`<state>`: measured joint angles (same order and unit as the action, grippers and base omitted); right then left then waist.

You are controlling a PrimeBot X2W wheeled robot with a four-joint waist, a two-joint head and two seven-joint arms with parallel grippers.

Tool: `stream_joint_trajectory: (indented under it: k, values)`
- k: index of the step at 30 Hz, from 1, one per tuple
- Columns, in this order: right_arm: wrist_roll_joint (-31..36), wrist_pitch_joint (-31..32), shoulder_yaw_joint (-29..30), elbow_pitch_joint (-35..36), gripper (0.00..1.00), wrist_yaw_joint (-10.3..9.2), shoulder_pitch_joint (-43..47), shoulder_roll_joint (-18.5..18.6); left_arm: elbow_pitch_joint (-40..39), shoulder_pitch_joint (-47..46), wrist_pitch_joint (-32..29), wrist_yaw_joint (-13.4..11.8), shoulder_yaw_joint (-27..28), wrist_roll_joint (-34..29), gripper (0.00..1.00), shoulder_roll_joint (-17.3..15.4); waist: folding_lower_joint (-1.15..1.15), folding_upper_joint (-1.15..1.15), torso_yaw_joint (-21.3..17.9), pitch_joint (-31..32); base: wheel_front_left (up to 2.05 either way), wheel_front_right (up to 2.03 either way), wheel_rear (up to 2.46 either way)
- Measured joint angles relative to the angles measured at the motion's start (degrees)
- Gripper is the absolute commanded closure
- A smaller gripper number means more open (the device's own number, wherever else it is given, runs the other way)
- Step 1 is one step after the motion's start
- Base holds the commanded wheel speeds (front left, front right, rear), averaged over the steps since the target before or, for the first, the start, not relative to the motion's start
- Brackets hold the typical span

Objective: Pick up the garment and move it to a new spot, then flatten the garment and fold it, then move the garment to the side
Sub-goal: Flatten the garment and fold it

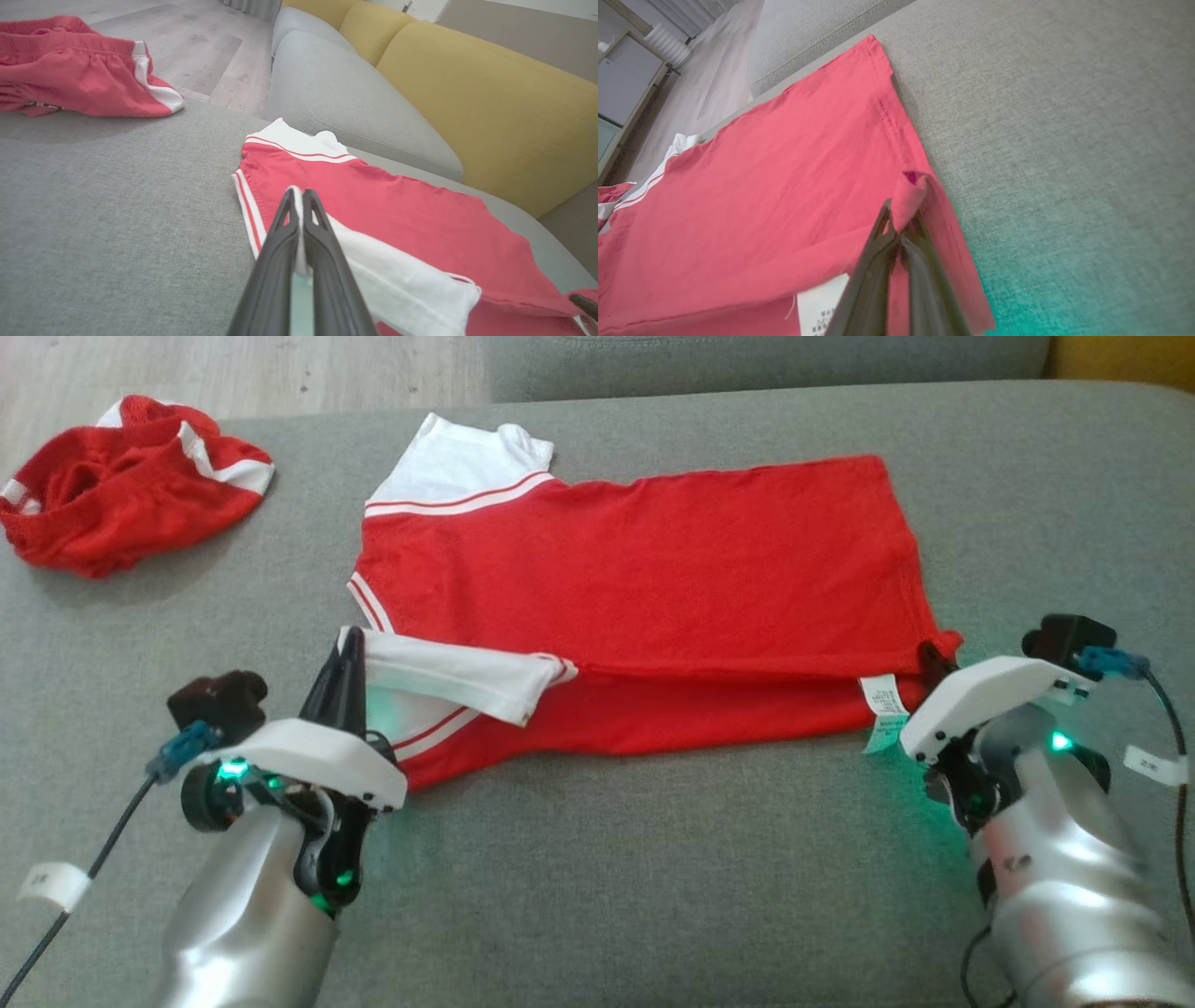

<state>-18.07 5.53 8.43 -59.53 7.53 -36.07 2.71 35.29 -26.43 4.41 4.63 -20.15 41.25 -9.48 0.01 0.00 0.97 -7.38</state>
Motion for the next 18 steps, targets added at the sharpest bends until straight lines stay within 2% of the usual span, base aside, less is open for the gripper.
stream_joint_trajectory:
  k: [1,2,3,4,11,18]
  values:
    - [0.0,-0.65,-0.15,-1.55,0.59,0.0,-0.93,0.02,1.01,-0.59,0.56,0.0,0.02,0.0,1.0,0.09,0.0,0.0,0.0,-0.16,0.0,0.0,0.0]
    - [0.0,-1.46,-0.43,-2.93,0.12,0.0,-1.91,0.03,1.86,-1.12,1.18,0.01,0.07,-0.08,0.81,0.18,0.0,0.0,0.01,-0.29,0.0,0.0,0.0]
    - [-0.04,-2.34,-0.93,-4.21,0.0,0.0,-2.94,0.08,2.68,-1.72,1.7,0.11,0.08,-0.14,0.59,0.26,0.0,0.0,0.03,-0.42,0.0,0.0,0.0]
    - [-0.35,-3.1,-1.56,-5.21,0.0,0.0,-3.98,0.1,3.37,-2.26,2.08,0.3,0.1,-0.24,0.0,0.35,0.0,0.0,0.07,-0.54,0.0,0.0,0.0]
    - [-6.26,-8.26,-7.9,-8.11,0.0,0.0,-9.63,0.26,5.63,-4.53,4.54,1.27,0.26,-0.3,0.0,0.65,-0.01,0.0,0.37,-0.51,0.0,0.0,0.0]
    - [-2.89,-15.36,-8.64,-10.57,0.0,0.0,-9.52,0.7,1.48,-1.44,5.24,1.94,0.01,0.74,0.0,-0.59,-0.01,0.0,0.38,1.36,0.0,0.0,0.0]
